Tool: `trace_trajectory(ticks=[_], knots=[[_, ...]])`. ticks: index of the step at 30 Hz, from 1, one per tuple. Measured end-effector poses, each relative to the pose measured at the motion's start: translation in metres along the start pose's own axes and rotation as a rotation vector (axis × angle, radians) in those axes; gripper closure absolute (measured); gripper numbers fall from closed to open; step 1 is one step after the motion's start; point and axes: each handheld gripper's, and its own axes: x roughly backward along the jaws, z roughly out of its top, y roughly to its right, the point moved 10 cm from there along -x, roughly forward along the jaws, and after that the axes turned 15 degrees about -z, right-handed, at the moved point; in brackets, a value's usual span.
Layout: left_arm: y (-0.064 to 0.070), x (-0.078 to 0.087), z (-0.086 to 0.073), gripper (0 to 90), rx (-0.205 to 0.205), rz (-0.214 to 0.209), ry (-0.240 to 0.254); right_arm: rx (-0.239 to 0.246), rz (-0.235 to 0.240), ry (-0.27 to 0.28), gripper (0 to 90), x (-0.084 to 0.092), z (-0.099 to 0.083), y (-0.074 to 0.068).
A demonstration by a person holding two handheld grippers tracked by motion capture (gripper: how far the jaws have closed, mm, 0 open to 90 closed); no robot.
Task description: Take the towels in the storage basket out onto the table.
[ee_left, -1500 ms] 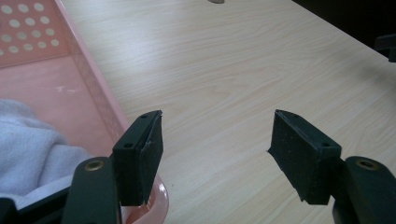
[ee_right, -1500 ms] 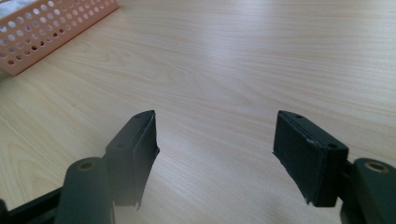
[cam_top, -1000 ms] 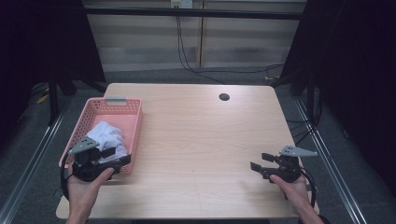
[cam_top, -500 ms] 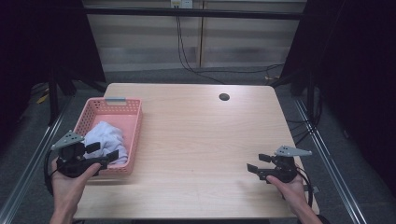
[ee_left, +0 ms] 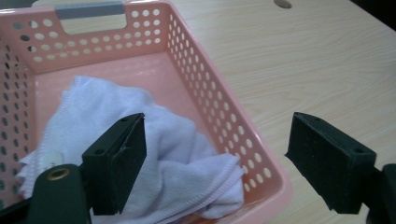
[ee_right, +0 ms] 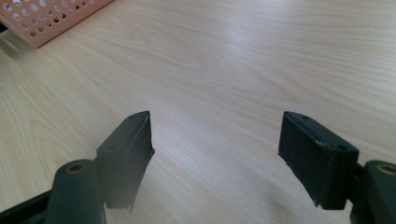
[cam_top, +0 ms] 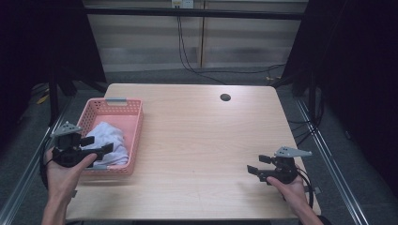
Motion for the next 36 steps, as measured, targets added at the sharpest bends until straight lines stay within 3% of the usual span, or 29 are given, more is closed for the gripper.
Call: trace_trajectory(ticks=[4, 5, 6, 7, 12, 16, 21, 24, 27, 32, 36], knots=[[-0.009, 0.0, 0.003, 19.5, 0.005, 0.025, -0.006, 0.002, 0.0, 0.0, 25.5, 0.0, 0.0, 0.0], [-0.012, 0.0, 0.003, 21.4, -0.007, 0.031, -0.022, 0.0, -0.001, -0.003, 25.5, 0.0, 0.0, 0.0], [-0.019, 0.001, 0.005, 23.7, -0.03, 0.078, -0.016, -0.002, -0.002, -0.003, 25.5, -0.001, 0.0, 0.0], [-0.021, 0.0, 0.006, 23.5, -0.034, 0.079, -0.026, -0.003, -0.003, -0.005, 25.4, -0.001, 0.0, 0.0], [-0.029, -0.004, 0.003, 19.9, 0.004, 0.076, -0.062, 0.01, 0.002, -0.01, 23.9, 0.0, -0.001, -0.002], [-0.041, -0.006, -0.002, 19.4, 0.022, 0.112, -0.087, 0.007, 0.004, -0.011, 23.6, -0.001, -0.001, -0.002], [-0.046, -0.015, -0.005, 18.9, 0.037, 0.082, -0.122, 0.006, 0.002, -0.011, 23.3, -0.001, -0.001, -0.001], [-0.042, -0.022, -0.009, 18.9, 0.036, 0.06, -0.138, 0.008, 0.004, -0.012, 23.1, -0.001, -0.001, -0.001], [-0.043, -0.026, -0.011, 18.7, 0.035, 0.067, -0.158, 0.003, 0.004, -0.014, 22.9, 0.0, -0.001, -0.001], [-0.046, -0.028, -0.008, 21.6, 0.057, 0.087, -0.144, 0.007, 0.012, -0.017, 22.5, 0.0, -0.002, -0.002], [-0.047, -0.035, -0.007, 21.7, 0.072, 0.075, -0.181, 0.003, 0.027, -0.03, 21.4, 0.0, -0.003, -0.004]])
